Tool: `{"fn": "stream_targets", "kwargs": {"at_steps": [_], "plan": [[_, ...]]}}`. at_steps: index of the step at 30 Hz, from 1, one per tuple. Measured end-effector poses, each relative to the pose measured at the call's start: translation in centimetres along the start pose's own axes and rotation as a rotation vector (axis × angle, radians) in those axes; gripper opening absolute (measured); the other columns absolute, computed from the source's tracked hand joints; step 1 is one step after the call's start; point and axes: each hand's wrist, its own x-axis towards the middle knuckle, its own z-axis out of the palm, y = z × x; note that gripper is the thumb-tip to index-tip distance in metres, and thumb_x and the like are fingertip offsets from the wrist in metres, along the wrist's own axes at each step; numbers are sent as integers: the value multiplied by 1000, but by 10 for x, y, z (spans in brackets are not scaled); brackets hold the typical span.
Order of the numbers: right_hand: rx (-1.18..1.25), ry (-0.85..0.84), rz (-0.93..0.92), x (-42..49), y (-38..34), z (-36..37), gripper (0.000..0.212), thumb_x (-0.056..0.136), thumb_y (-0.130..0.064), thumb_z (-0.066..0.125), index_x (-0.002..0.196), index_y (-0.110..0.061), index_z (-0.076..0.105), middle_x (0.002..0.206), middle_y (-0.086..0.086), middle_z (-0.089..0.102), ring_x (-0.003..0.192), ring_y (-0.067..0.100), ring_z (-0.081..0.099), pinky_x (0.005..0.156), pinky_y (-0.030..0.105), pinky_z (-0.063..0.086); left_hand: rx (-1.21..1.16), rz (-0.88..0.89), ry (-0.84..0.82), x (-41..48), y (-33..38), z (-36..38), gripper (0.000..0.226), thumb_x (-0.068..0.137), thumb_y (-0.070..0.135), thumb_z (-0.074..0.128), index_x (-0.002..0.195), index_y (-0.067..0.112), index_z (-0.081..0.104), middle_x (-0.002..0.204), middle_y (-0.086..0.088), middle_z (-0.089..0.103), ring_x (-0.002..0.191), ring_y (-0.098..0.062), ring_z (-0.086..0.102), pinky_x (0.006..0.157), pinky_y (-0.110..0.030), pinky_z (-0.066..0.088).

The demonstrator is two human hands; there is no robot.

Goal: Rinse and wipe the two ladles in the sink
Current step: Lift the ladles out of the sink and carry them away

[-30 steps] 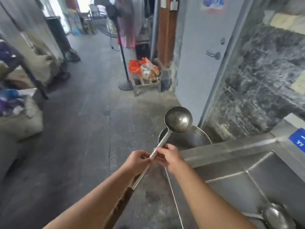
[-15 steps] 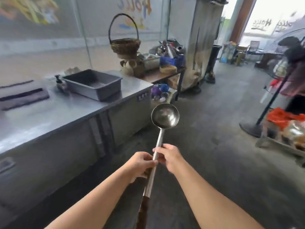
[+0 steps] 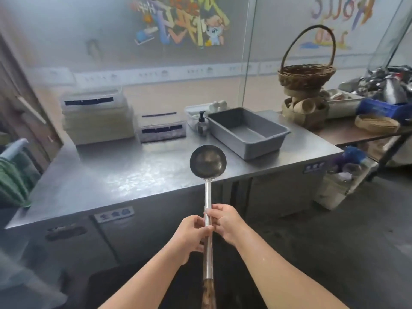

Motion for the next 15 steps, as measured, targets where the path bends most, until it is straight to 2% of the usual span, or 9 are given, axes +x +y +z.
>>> {"fn": "stream_targets", "kwargs": {"at_steps": [4, 9, 12, 15], "plan": [[-133, -81, -21, 93, -27, 10, 19, 94, -27, 64, 104, -12, 70, 101, 10, 70, 94, 23, 71, 81, 35, 61, -14, -26, 111, 89, 17, -19, 17, 91, 21, 68, 103, 12, 61, 101, -11, 67, 90, -20, 70, 68, -31, 63], [-256, -197, 18, 210, -79, 17, 15, 91, -14, 65, 93, 0, 72, 100, 24, 71, 92, 33, 73, 88, 45, 60, -106, -91, 205, 192, 46, -43, 20, 91, 24, 68, 105, 10, 62, 104, -12, 65, 94, -22, 67, 68, -32, 61], [-316, -209, 37, 256, -99, 27, 12, 91, -11, 65, 93, 0, 71, 100, 23, 71, 91, 32, 73, 82, 37, 61, -144, -145, 242, 237, 57, -56, 22, 91, 26, 69, 106, 12, 62, 106, -11, 65, 96, -24, 67, 72, -33, 60], [-339, -217, 65, 307, -109, 42, 6, 91, -9, 65, 93, -5, 69, 97, 16, 72, 88, 27, 73, 80, 33, 61, -158, -177, 294, 284, 63, -73, 21, 90, 25, 70, 105, 13, 62, 105, -9, 66, 94, -21, 69, 67, -30, 60]]}}
